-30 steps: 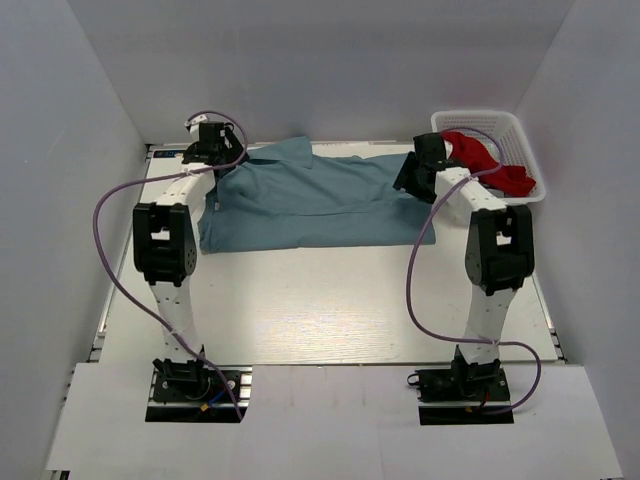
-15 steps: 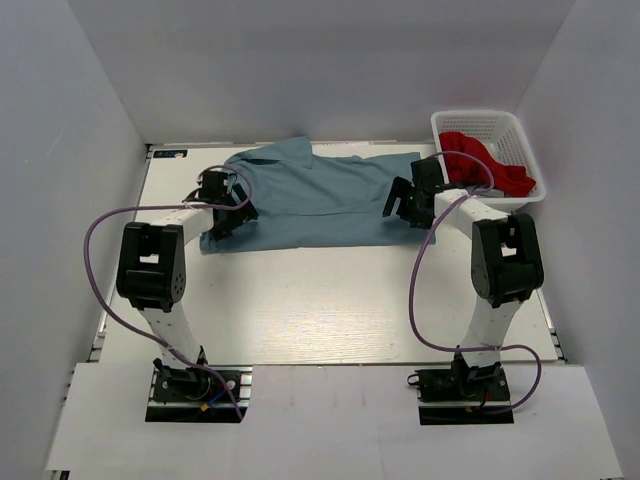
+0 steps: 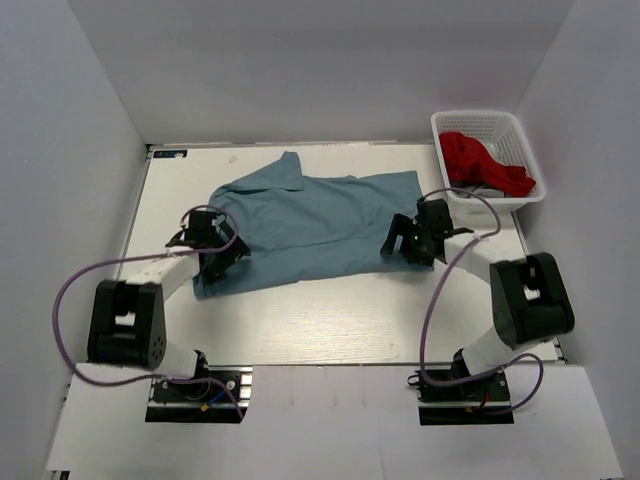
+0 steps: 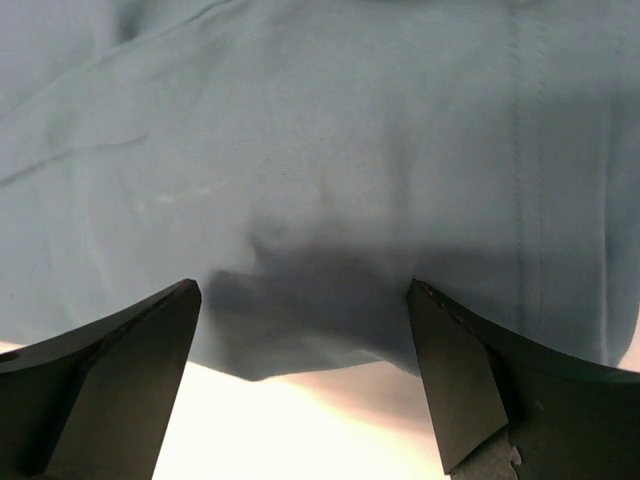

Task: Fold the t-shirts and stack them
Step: Fold the flattened tshirt in 1/3 of the way

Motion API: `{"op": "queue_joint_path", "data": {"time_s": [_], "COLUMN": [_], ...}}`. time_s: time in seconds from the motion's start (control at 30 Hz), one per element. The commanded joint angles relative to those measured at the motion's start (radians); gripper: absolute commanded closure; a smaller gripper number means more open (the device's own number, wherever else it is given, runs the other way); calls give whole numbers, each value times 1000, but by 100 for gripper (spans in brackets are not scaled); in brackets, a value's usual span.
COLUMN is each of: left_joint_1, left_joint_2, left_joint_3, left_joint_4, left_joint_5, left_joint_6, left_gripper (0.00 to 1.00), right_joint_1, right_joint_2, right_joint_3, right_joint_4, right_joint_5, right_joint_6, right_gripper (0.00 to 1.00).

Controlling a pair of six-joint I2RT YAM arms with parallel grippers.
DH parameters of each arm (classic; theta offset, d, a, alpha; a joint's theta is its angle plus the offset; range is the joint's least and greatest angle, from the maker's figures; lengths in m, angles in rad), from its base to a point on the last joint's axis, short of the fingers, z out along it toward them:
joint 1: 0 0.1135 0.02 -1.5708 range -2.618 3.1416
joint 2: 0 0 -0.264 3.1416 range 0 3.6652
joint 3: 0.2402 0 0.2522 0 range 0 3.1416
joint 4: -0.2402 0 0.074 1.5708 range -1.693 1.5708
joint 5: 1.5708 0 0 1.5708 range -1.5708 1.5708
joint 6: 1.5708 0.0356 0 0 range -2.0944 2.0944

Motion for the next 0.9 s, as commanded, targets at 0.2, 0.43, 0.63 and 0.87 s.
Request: {"op": "queue_joint_path", "data": {"time_s": [0.2, 0.43, 0.63, 0.87], "left_joint_1": [-7, -7, -7, 11], "left_joint_2": [-531, -447, -204, -101], "left_joint_3": [-38, 112, 198, 189], "left_joint_4": [-470, -396, -385, -218], "left_joint_5": [-53, -163, -240, -308], "left_joint_6": [-51, 18, -6, -38], "left_gripper": [0, 0, 0, 13], "right_joint_1": [138, 135, 132, 132], "right_joint_2": [-414, -437, -362, -247], "right_joint_3": [-172, -127, -124, -86], "right_joint_4": [-189, -69, -8, 0], "right_joint_5": [-98, -50, -53, -89], "right_joint_6": [-45, -53, -65, -88], "right_gripper": [10, 10, 10, 10]}}
